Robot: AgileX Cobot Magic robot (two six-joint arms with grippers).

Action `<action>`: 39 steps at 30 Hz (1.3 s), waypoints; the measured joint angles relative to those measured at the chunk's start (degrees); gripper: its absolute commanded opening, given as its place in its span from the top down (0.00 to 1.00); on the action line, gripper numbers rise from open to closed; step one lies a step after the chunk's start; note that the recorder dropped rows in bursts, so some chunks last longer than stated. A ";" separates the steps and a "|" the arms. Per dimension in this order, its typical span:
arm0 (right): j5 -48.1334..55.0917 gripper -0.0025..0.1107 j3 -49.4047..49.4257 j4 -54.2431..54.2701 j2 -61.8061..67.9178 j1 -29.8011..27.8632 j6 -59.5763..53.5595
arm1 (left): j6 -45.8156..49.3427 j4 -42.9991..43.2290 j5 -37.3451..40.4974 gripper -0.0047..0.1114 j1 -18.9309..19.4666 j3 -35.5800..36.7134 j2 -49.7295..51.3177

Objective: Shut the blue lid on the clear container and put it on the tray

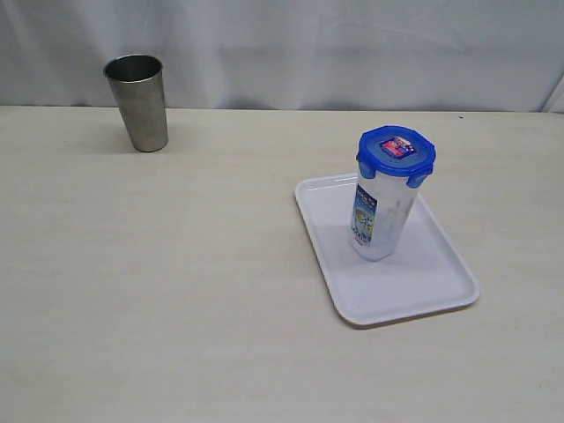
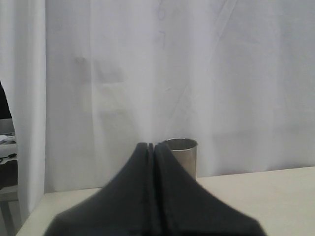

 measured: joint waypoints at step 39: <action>0.00 0.94 0.00 0.00 0.00 0.00 0.00 | 0.42 -5.22 18.45 0.96 0.00 1.42 -4.51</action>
